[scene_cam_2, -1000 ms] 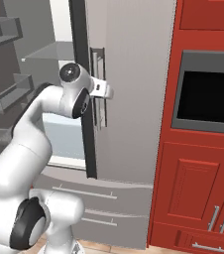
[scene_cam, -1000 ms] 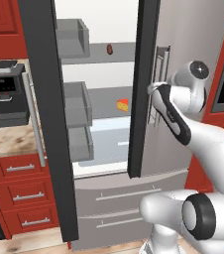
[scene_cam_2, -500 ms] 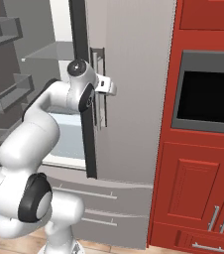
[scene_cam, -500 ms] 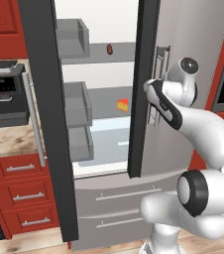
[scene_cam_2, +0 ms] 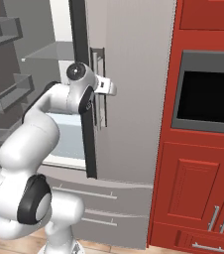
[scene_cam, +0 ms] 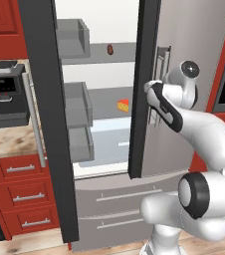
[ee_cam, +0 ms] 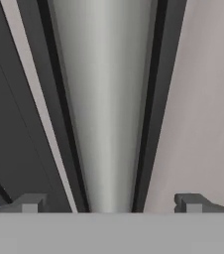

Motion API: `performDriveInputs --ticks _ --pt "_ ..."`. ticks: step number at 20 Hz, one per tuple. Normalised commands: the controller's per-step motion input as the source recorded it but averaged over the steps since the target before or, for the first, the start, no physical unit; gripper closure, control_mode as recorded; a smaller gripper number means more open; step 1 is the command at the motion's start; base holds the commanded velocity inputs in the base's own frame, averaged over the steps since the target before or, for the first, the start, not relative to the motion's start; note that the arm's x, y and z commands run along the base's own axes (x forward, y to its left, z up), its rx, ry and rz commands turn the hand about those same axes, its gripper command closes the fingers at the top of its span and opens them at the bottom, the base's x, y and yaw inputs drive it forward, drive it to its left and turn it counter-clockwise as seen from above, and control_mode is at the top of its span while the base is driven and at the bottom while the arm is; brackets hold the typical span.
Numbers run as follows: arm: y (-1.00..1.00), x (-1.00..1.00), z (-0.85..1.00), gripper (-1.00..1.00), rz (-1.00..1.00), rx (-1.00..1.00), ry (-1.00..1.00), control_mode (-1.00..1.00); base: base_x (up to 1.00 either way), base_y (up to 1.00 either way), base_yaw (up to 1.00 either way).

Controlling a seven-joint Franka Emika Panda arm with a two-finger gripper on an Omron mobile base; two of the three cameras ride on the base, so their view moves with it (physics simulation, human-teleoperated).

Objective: Retrieve the sausage and cheese from the fridge and place them on the cutting board on the counter.

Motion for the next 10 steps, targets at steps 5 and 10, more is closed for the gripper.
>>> performDriveInputs --ticks 5,10 --pt "0.0 0.57 -0.14 1.0 0.0 0.0 0.02 -1.0 0.0 0.0 0.0" --pt "-0.03 0.46 -0.01 1.0 -0.04 0.02 0.15 -1.0 0.0 0.0 0.0"
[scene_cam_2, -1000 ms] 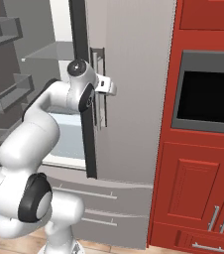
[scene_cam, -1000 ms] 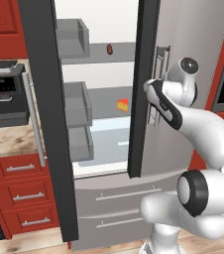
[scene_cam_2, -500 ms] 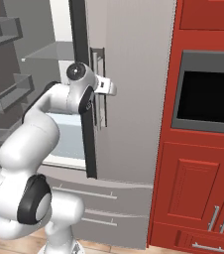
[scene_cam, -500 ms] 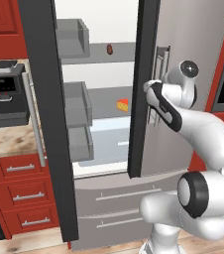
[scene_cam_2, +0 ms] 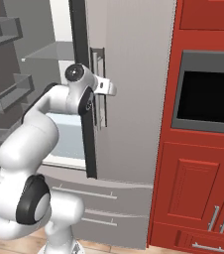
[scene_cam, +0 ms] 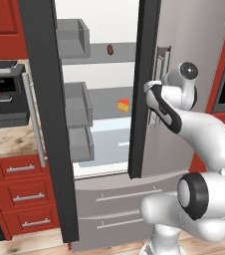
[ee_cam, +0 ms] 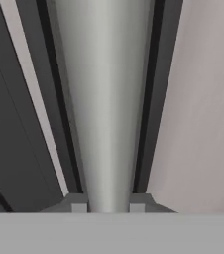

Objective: Retrieve the sausage and cheese from the fridge and place them on the cutting board on the counter.

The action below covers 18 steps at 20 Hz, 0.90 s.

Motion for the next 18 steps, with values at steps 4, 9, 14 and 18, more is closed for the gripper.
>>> performDriveInputs --ticks 4,9,14,18 --pt "-0.05 0.12 0.0 1.0 -0.01 0.15 0.21 -1.0 0.0 0.0 0.0" --pt "-0.04 -0.18 -0.01 1.0 0.0 0.12 0.05 -1.0 0.0 0.0 0.0" --pt "-0.23 -0.56 0.0 1.0 0.04 0.05 -0.12 -1.0 0.0 0.0 0.0" --pt "-0.24 -0.66 0.01 1.0 0.0 0.0 -0.24 -1.0 0.0 0.0 0.0"
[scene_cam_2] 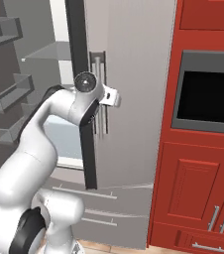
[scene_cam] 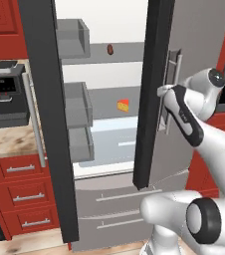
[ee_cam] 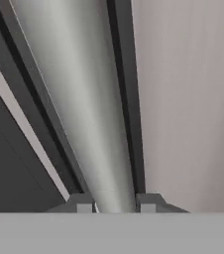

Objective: Retrieve the sausage and cheese from the fridge and place them on the cutting board on the counter.

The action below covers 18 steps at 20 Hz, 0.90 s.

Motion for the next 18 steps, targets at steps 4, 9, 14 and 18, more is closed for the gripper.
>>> performDriveInputs --ticks 4,9,14,18 --pt "-0.52 -0.56 0.07 1.0 0.0 0.0 -0.13 -1.0 0.0 0.0 0.0" --pt "-0.69 -0.48 0.16 1.0 0.0 0.0 -0.04 -1.0 0.0 0.0 0.0" --pt "-0.2 -0.32 0.02 -1.0 0.0 0.02 0.0 -1.0 0.0 0.0 0.0" --pt "0.27 -0.3 0.0 -1.0 -0.03 0.0 0.01 -1.0 0.0 0.0 0.0"
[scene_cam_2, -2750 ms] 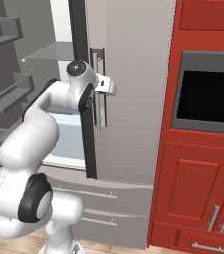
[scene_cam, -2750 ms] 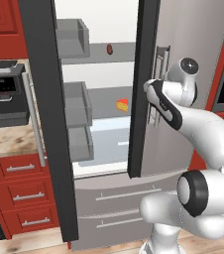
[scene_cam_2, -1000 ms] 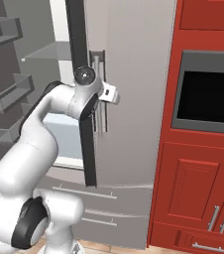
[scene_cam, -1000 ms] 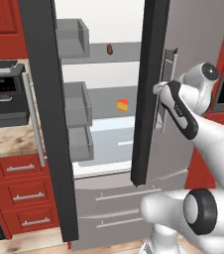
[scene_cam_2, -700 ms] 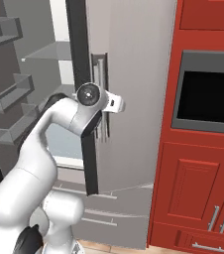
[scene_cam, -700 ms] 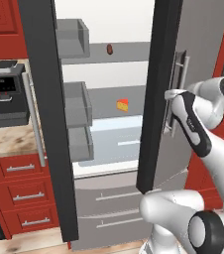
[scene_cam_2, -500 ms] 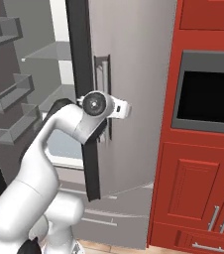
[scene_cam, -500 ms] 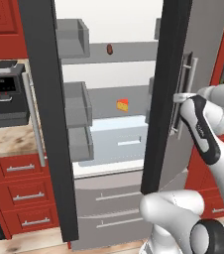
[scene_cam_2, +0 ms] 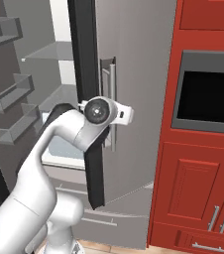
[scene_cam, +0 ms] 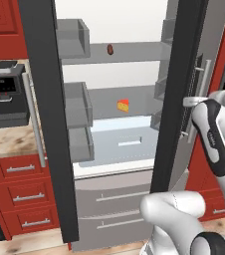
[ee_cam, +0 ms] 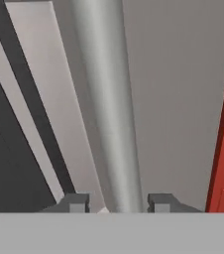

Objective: Retrieve the sausage and cheese from the fridge and place them on the cutting board on the counter.

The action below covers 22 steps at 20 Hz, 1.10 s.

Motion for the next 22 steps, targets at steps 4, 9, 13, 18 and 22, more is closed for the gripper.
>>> performDriveInputs --ticks 4,9,13,18,22 --pt "0.06 -0.52 0.05 -1.0 -0.09 0.0 0.0 -1.0 0.0 0.0 0.0" --pt "0.26 -0.47 -0.01 -1.0 -0.17 0.0 0.07 -1.0 0.0 0.0 0.0" --pt "0.56 -0.22 -0.1 -1.0 -0.1 0.09 0.1 -1.0 0.0 0.0 0.0" --pt "0.63 -0.1 -0.08 -1.0 -0.09 0.11 0.12 -1.0 0.0 0.0 0.0" --pt "0.6 0.01 -0.02 -1.0 -0.24 0.12 0.1 -1.0 0.0 0.0 0.0"
